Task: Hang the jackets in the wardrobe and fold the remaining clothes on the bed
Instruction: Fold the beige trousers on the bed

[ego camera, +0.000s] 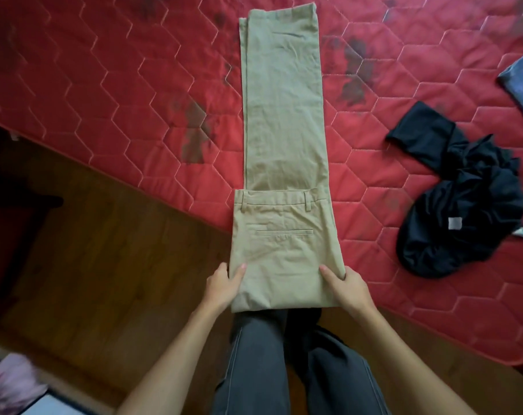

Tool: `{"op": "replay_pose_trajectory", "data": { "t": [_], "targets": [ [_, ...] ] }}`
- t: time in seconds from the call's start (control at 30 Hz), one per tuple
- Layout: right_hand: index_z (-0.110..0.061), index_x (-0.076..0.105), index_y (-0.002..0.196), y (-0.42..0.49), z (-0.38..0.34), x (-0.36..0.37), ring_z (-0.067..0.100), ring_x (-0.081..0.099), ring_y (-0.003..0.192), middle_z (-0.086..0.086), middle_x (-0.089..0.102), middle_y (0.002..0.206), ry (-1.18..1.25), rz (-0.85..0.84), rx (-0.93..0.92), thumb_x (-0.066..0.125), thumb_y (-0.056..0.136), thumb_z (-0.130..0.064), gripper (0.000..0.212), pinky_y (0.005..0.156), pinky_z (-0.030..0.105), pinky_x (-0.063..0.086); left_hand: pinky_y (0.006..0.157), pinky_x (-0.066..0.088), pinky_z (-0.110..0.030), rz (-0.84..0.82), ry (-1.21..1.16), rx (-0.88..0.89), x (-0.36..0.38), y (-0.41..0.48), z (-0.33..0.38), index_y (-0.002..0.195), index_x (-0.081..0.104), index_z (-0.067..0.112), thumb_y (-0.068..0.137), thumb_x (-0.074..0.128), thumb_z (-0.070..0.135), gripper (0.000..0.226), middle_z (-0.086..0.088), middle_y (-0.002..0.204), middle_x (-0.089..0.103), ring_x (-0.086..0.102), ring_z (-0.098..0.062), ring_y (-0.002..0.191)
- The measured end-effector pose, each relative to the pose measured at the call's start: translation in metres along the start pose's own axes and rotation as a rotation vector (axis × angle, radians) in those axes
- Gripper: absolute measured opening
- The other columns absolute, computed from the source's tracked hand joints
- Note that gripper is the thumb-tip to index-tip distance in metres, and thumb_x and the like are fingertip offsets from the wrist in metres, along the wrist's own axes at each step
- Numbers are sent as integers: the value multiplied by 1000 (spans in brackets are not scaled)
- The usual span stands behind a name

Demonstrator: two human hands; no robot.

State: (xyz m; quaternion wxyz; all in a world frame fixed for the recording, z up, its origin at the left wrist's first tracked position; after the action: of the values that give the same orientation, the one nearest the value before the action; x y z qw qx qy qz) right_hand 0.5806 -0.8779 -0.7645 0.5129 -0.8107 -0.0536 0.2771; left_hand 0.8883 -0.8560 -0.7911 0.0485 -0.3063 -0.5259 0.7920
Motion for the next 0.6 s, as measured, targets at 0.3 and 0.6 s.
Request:
{"op": "replay_pose_trajectory", "data": {
  "t": [0.3,0.6],
  "targets": [
    [-34,50,134,-80,26,-31,-2,57,100,-12,61,119,200,12,-117,64,92,-24,46,77,22,46,91,51,-22,94,-314,171,-19,-84,-6,136,52,36,98,60,30,40,12,129,59,57,-9,119],
    [-30,69,115,-50,-108,-89,19,66,107,-1,67,119,545,162,-347,63,81,-55,42,79,40,60,73,58,-35,163,-767,329,-106,-53,118,97,74,8,105,42,30,40,-5,93,77,71,-21,87]
  ]
}}
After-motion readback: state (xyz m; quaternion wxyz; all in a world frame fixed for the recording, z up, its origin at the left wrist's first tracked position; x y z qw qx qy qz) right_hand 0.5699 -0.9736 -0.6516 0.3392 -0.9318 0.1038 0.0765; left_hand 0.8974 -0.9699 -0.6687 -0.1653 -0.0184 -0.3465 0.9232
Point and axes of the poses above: each hand's wrist, its own y-axis towards the middle knuckle, its own x-axis out of the palm, z = x × y, the point moved 8 cm from there along y, towards the middle knuckle
